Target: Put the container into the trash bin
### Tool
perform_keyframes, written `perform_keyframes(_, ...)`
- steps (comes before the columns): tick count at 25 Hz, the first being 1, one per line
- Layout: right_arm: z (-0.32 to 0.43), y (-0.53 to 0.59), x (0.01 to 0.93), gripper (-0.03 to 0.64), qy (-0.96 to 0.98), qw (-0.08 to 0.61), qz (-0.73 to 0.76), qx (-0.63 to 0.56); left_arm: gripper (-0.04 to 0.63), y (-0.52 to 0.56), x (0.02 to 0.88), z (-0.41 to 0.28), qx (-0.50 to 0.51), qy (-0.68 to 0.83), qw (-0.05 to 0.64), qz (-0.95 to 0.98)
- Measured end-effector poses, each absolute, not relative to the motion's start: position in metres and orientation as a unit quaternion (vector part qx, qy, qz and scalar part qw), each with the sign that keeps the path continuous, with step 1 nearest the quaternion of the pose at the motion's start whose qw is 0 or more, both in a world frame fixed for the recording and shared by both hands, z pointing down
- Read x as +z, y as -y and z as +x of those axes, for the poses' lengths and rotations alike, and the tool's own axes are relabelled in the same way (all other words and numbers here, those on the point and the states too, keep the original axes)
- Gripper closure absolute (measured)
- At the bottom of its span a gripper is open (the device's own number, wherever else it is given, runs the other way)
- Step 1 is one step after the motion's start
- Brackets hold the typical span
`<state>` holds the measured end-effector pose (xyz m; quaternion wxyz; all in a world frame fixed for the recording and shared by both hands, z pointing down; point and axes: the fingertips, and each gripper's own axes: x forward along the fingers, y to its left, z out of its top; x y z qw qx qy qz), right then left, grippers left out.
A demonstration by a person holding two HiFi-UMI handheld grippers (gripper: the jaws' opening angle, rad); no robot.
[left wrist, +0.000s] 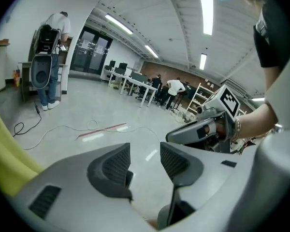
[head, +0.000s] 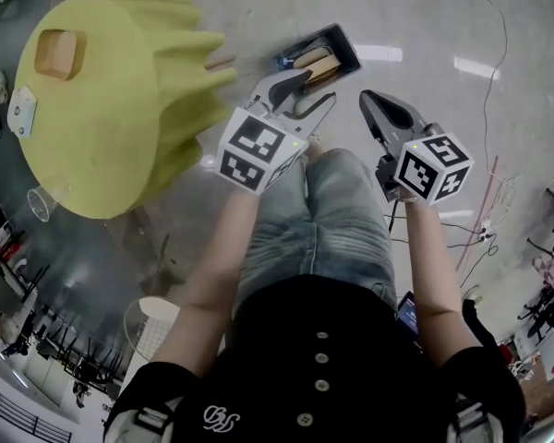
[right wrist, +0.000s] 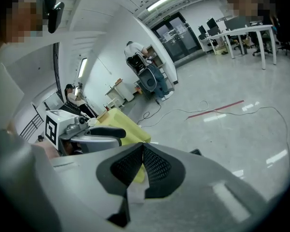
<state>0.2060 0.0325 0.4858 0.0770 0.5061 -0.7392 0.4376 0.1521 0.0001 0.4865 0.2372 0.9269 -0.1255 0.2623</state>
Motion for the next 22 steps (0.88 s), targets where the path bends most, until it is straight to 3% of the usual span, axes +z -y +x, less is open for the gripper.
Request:
perform_keyframes(7, 0.177, -0.015, 0.413, 0.612, 0.768, 0.062, 0.504, 0.392, 0.405, 0.009, 0.421, 0.116, 0.21, 0.158, 0.231, 0.937)
perform_keyframes(14, 0.125, -0.006, 0.344, 0.614, 0.821, 0.083, 0.448, 0.343, 0.525, 0.009, 0.351, 0.074, 0.153, 0.167, 0.212, 0.951)
perform_keyframes(22, 0.099, -0.001, 0.287, 0.614, 0.855, 0.1, 0.417, 0.292, 0.557, 0.013, 0.311, 0.045, 0.117, 0.196, 0.21, 0.951)
